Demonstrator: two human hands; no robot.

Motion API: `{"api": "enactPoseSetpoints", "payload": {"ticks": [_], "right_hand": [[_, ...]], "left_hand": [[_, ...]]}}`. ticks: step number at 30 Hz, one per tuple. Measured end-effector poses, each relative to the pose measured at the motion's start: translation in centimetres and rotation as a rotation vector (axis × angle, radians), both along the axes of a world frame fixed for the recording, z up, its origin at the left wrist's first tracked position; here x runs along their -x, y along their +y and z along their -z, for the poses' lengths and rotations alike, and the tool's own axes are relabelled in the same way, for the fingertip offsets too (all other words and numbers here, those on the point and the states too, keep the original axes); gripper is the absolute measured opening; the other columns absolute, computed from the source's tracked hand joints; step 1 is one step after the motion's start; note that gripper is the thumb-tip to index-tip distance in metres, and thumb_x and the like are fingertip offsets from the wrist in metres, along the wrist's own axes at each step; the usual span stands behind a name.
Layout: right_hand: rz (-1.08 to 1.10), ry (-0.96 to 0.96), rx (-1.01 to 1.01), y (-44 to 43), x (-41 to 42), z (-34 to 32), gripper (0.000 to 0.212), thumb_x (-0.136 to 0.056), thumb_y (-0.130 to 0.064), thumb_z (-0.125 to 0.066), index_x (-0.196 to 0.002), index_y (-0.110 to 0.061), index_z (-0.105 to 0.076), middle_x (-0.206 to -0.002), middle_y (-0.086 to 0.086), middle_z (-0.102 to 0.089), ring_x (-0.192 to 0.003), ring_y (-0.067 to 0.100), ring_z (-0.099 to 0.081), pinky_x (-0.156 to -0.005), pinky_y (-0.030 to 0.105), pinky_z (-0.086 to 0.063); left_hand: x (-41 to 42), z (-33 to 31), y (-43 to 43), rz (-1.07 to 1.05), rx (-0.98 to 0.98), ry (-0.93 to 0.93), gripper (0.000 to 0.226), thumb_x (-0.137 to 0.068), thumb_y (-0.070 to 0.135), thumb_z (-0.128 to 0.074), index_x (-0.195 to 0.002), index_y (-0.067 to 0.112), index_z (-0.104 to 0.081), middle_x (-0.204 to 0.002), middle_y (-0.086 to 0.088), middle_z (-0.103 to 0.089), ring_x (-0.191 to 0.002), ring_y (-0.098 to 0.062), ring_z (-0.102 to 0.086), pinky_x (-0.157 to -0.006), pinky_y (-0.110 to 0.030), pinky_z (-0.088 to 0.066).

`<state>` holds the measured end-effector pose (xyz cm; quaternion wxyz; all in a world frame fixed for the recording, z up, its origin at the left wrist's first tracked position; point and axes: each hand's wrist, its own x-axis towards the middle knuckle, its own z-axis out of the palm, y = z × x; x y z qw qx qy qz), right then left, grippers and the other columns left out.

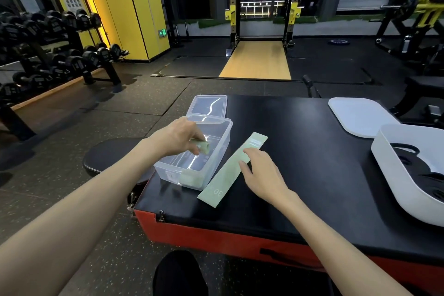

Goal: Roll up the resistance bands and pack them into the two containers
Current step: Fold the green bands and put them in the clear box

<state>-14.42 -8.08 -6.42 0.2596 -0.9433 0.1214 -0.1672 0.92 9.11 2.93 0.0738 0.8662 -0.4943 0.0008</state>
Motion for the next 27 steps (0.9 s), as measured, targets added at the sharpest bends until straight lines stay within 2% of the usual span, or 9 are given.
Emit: {"api": "enactPoseSetpoints", "payload": {"ticks": [2,5,10,12,14,15,16,19,27], "right_hand": [[0.023,0.001,0.148,-1.2,0.6,1.2,0.029,-0.098,-0.025,-0.044,-0.119,-0.007,-0.053,-0.117,0.004,-0.056,-0.114,0.026,-0.048,-0.092,0.034,-0.04],[0.071,0.08,0.292,-2.5,1.3,3.0,0.039,-0.099,-0.028,-0.041,-0.13,-0.006,-0.046,-0.133,0.01,-0.048,-0.129,0.029,-0.038,-0.106,0.037,-0.031],[0.104,0.149,0.269,-3.2,1.8,4.7,0.044,-0.101,-0.031,-0.035,-0.137,-0.007,-0.04,-0.146,0.013,-0.035,-0.138,0.028,-0.026,-0.112,0.036,-0.022],[0.103,0.129,0.265,-3.3,1.8,4.7,0.041,-0.101,-0.03,-0.038,-0.134,-0.007,-0.044,-0.144,0.013,-0.037,-0.137,0.028,-0.028,-0.111,0.037,-0.024],[0.103,0.119,0.259,-3.3,1.9,4.7,0.039,-0.1,-0.029,-0.039,-0.131,-0.006,-0.047,-0.144,0.014,-0.038,-0.136,0.029,-0.029,-0.11,0.038,-0.025],[0.103,0.113,0.255,-3.3,1.9,4.7,0.039,-0.1,-0.029,-0.04,-0.131,-0.006,-0.047,-0.143,0.015,-0.039,-0.136,0.029,-0.029,-0.11,0.038,-0.026],[0.102,0.109,0.254,-3.3,1.9,4.7,0.038,-0.1,-0.028,-0.04,-0.13,-0.006,-0.048,-0.143,0.015,-0.039,-0.135,0.029,-0.029,-0.11,0.038,-0.026],[0.099,0.099,0.255,-3.3,1.9,4.7,0.037,-0.1,-0.028,-0.04,-0.129,-0.006,-0.048,-0.142,0.013,-0.039,-0.134,0.028,-0.029,-0.109,0.036,-0.026],[0.093,0.088,0.227,-3.3,2.0,4.5,0.038,-0.1,-0.027,-0.039,-0.131,-0.007,-0.047,-0.144,0.013,-0.037,-0.136,0.027,-0.026,-0.111,0.034,-0.022]], "left_hand": [[-1.1,0.2,0.7,-0.013,-0.035,-0.031,0.018,-0.075,0.021,-0.078,-0.092,0.014,-0.076,-0.064,-0.005,-0.06,-0.058,-0.017,-0.037,-0.06,-0.024,-0.028],[-2.4,1.0,1.7,-0.062,-0.13,-0.015,0.014,-0.074,0.019,-0.079,-0.079,0.009,-0.071,-0.058,-0.002,-0.048,-0.055,-0.014,-0.032,-0.059,-0.027,-0.028],[-3.5,2.5,2.1,-0.06,-0.39,0.072,0.029,-0.067,0.011,-0.079,-0.066,0.022,-0.053,-0.062,0.001,-0.039,-0.063,-0.016,-0.028,-0.059,-0.028,-0.03],[-3.8,3.2,2.0,-0.051,-0.449,0.071,0.032,-0.068,0.005,-0.075,-0.068,0.025,-0.05,-0.066,0.003,-0.04,-0.065,-0.014,-0.031,-0.061,-0.028,-0.031],[-4.1,3.4,2.0,-0.044,-0.479,0.059,0.021,-0.069,0.003,-0.072,-0.07,0.022,-0.062,-0.069,0.004,-0.044,-0.067,-0.016,-0.034,-0.062,-0.028,-0.034],[-4.2,3.4,1.9,-0.047,-0.484,0.07,0.029,-0.07,0.004,-0.073,-0.07,0.022,-0.049,-0.069,0.003,-0.046,-0.067,-0.017,-0.037,-0.063,-0.027,-0.036],[-4.2,3.1,1.8,-0.048,-0.5,0.068,0.017,-0.071,0.006,-0.074,-0.072,0.008,-0.058,-0.069,0.002,-0.049,-0.067,-0.018,-0.04,-0.063,-0.027,-0.037],[-4.2,2.2,1.8,-0.049,-0.499,0.082,0.016,-0.072,0.009,-0.077,-0.087,0.012,-0.075,-0.076,-0.008,-0.064,-0.071,-0.022,-0.052,-0.062,-0.021,-0.037],[-3.3,3.0,2.1,-0.065,-0.561,0.045,0.016,-0.079,0.01,-0.06,-0.076,0.017,-0.074,-0.069,0.003,-0.062,-0.067,-0.015,-0.051,-0.069,-0.027,-0.051]]}}
